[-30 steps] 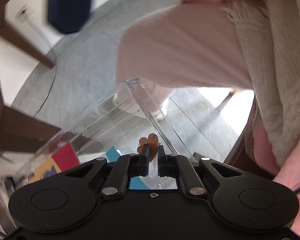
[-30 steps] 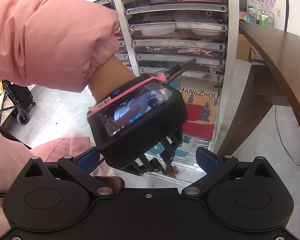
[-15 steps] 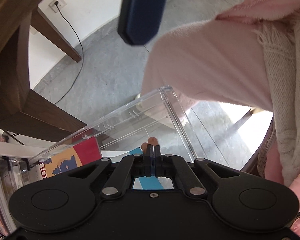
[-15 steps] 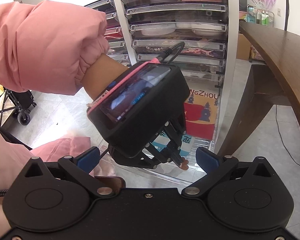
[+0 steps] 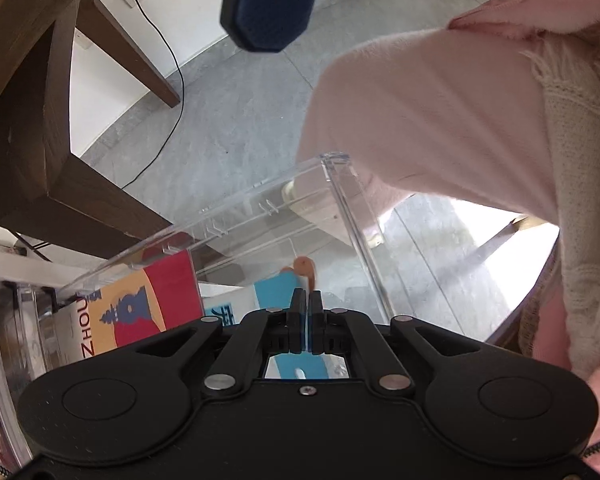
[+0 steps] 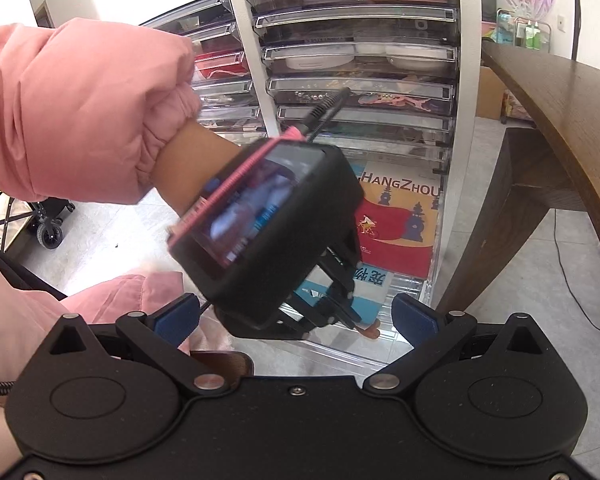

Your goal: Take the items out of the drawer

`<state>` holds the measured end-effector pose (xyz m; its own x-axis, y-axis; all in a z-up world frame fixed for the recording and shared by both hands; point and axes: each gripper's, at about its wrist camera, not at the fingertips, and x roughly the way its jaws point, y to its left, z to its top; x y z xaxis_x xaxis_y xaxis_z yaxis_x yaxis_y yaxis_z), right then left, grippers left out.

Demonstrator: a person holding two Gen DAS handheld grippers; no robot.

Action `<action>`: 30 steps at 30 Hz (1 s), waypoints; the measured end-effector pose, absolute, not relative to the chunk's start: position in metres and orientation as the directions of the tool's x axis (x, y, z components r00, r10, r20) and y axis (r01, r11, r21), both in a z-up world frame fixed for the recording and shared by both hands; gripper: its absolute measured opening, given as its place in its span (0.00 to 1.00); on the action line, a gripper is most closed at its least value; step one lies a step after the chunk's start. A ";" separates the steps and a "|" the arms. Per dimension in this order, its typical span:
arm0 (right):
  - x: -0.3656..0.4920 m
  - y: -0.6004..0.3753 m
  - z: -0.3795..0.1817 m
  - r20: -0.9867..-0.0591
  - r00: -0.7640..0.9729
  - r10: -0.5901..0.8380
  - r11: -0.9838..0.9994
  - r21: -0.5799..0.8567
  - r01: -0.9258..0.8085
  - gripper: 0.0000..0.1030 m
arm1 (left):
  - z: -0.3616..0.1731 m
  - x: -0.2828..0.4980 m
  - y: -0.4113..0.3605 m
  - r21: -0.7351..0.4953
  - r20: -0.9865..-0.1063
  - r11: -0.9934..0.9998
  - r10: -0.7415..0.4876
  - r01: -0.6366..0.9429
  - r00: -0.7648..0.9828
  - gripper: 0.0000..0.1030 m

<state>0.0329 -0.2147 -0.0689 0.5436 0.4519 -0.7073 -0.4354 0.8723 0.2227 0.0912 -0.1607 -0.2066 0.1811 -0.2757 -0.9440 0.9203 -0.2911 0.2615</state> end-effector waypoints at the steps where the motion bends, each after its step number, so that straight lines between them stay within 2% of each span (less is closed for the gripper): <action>1: 0.033 -0.215 -0.069 -0.708 0.544 0.452 0.873 0.223 -0.434 1.00 | -0.209 0.092 -0.162 0.256 -0.946 -0.289 -0.273 0.923 0.177 0.02; 8: 0.033 -0.216 -0.068 -0.709 0.543 0.450 0.875 0.228 -0.428 1.00 | -0.206 0.085 -0.160 0.219 -0.953 -0.305 -0.270 0.927 0.136 0.04; 14: 0.033 -0.216 -0.068 -0.709 0.541 0.452 0.874 0.229 -0.429 1.00 | -0.213 0.088 -0.156 0.306 -0.935 -0.265 -0.267 0.915 0.235 0.11; 17: 0.033 -0.216 -0.068 -0.709 0.541 0.452 0.873 0.229 -0.430 1.00 | -0.213 0.088 -0.156 0.313 -0.932 -0.259 -0.268 0.914 0.243 0.15; 19: 0.033 -0.216 -0.068 -0.709 0.541 0.453 0.873 0.230 -0.430 1.00 | -0.213 0.089 -0.158 0.322 -0.930 -0.259 -0.267 0.911 0.253 0.23; 20: 0.033 -0.216 -0.068 -0.709 0.541 0.453 0.873 0.230 -0.430 1.00 | -0.213 0.090 -0.159 0.324 -0.930 -0.259 -0.264 0.910 0.256 0.24; 26: 0.033 -0.216 -0.068 -0.709 0.540 0.454 0.872 0.230 -0.431 1.00 | -0.208 0.115 -0.170 0.186 -0.966 -0.165 -0.213 0.969 0.149 0.23; 27: 0.033 -0.216 -0.068 -0.709 0.540 0.454 0.872 0.230 -0.431 1.00 | -0.208 0.121 -0.172 0.153 -0.972 -0.144 -0.202 0.978 0.122 0.21; 28: 0.033 -0.216 -0.068 -0.709 0.540 0.454 0.872 0.230 -0.432 1.00 | -0.207 0.126 -0.173 0.118 -0.977 -0.121 -0.193 0.986 0.093 0.13; 30: 0.033 -0.216 -0.068 -0.709 0.539 0.455 0.872 0.231 -0.432 1.00 | -0.207 0.131 -0.174 0.068 -0.980 -0.086 -0.192 0.994 0.050 0.10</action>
<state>0.0335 -0.2155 -0.0677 0.5395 0.4546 -0.7087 -0.4319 0.8720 0.2305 0.1313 -0.1738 -0.2067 0.0502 -0.1917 -0.9802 0.9940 -0.0856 0.0677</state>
